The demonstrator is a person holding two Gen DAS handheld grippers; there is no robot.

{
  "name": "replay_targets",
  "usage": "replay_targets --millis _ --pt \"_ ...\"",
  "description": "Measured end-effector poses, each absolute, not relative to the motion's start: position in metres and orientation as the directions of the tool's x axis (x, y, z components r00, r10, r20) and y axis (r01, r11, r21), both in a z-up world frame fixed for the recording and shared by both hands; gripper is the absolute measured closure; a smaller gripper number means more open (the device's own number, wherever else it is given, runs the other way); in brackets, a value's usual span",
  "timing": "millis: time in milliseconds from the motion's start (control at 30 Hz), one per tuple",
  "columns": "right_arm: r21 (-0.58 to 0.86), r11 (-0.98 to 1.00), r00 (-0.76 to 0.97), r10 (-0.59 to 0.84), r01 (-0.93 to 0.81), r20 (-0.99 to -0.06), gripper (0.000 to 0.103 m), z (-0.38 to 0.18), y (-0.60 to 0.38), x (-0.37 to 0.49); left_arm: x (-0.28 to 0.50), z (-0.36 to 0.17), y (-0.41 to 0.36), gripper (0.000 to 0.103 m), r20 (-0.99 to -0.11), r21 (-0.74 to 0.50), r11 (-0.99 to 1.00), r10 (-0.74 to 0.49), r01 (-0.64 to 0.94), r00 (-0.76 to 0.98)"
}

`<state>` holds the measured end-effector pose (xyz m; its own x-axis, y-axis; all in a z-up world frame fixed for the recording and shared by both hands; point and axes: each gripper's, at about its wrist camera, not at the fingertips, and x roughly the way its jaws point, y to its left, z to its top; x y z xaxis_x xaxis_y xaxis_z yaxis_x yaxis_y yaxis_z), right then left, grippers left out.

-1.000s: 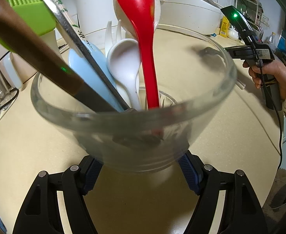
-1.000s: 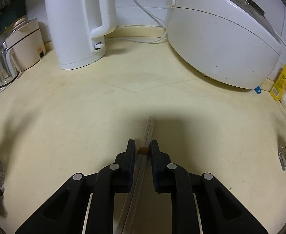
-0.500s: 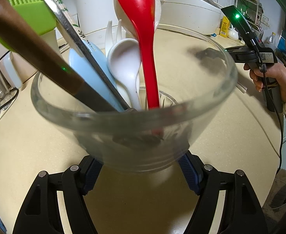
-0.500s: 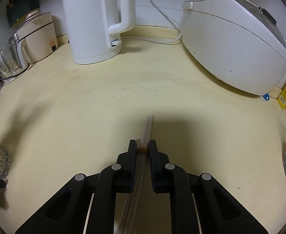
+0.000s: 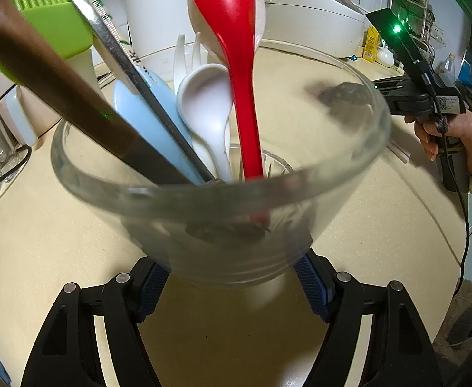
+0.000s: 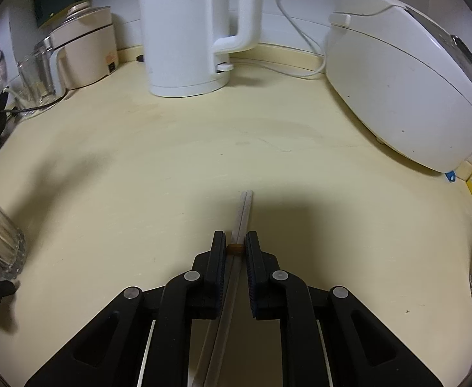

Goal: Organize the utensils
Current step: 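Lower and close the right gripper on the white chopsticks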

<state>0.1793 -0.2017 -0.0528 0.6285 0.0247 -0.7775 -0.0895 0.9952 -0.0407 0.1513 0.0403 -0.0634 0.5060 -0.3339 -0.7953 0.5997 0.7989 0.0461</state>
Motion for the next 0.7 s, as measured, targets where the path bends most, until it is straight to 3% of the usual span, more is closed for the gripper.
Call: replay_targets --millis 367,700 --pt "-0.164 0.964 0.643 0.010 -0.211 -0.765 0.091 -0.054 -0.164 0.174 0.154 -0.064 0.040 0.025 -0.795 0.048 0.800 -0.332 0.598 0.508" --pt "-0.153 0.962 0.641 0.029 -0.226 -0.767 0.091 -0.054 -0.159 0.175 0.157 -0.065 0.038 0.025 -0.796 0.043 0.799 -0.335 0.599 0.504"
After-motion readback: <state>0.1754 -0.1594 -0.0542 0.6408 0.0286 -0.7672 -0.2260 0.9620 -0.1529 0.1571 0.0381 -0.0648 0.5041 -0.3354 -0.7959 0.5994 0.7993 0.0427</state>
